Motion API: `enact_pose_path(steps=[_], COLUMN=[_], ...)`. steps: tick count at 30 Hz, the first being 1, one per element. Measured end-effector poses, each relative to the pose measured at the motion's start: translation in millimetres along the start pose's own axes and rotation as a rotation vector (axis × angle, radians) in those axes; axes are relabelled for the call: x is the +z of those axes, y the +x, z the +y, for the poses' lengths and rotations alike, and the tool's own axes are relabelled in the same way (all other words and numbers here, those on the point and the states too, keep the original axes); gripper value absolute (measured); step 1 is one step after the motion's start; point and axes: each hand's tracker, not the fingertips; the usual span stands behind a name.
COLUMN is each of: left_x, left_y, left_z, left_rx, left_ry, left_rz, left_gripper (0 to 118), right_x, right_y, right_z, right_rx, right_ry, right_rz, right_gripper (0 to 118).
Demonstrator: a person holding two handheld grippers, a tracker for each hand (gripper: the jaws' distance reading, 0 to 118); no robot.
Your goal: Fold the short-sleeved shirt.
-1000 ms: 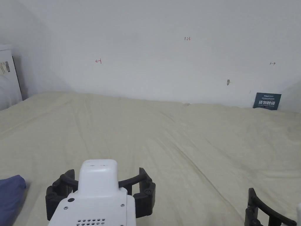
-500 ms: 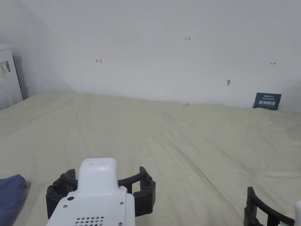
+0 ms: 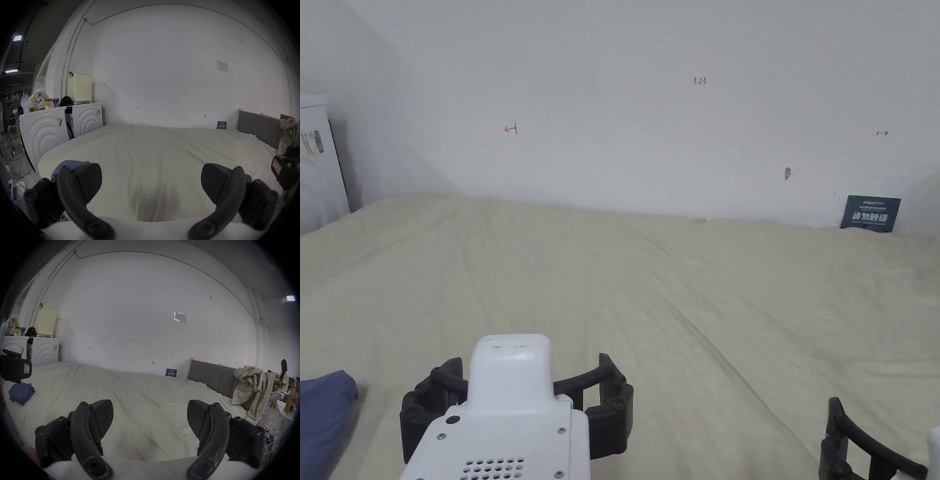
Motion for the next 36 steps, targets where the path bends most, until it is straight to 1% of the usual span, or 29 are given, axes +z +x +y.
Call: enact_pose_path(steps=[4, 8, 9, 10, 11, 14, 18, 20, 25, 29, 32, 36], left_x=[-2, -3, -3, -3, -3, -5, -6, -6, -6, -6, -5, -5], left_y=[1, 2, 2, 2, 3, 4, 6, 6, 6, 7, 8, 9], left_z=[0, 0, 0, 0, 0, -2, 0, 1, 5, 5, 6, 9], left_rx=[0.0, 0.0, 0.0, 0.0, 0.0, -0.002, 0.012, 0.018, 0.036, 0.029, 0.02, 0.023], left_ry=[-0.01, -0.018, -0.018, -0.018, -0.017, -0.02, -0.032, -0.035, -0.041, -0.04, -0.038, -0.037], left_rz=[0.005, 0.007, 0.007, 0.009, 0.009, 0.012, 0.008, 0.004, -0.003, 0.003, -0.004, -0.012], left_gripper=[118, 118, 118, 118, 118, 118, 118, 118, 118, 118, 118, 118], right_x=[-3, -5, -4, -3, -2, -3, -4, -4, -4, -2, -1, 1], right_y=[3, -1, 0, 2, 3, 4, 7, 7, 13, 16, 19, 18], right_z=[3, 1, 0, 0, 0, 2, 6, 7, 10, 10, 11, 12], right_rx=[-0.045, -0.003, -0.002, -0.007, -0.028, -0.065, -0.108, -0.118, -0.143, -0.15, -0.168, -0.159], right_ry=[-0.045, -0.062, -0.058, -0.057, -0.058, -0.079, -0.09, -0.086, -0.096, -0.09, -0.105, -0.097], right_rz=[0.006, -0.023, -0.011, 0.003, 0.024, 0.043, 0.044, 0.027, 0.053, 0.057, 0.082, 0.059], right_gripper=[96, 96, 96, 96, 96, 96, 96, 96, 96, 96, 96, 96])
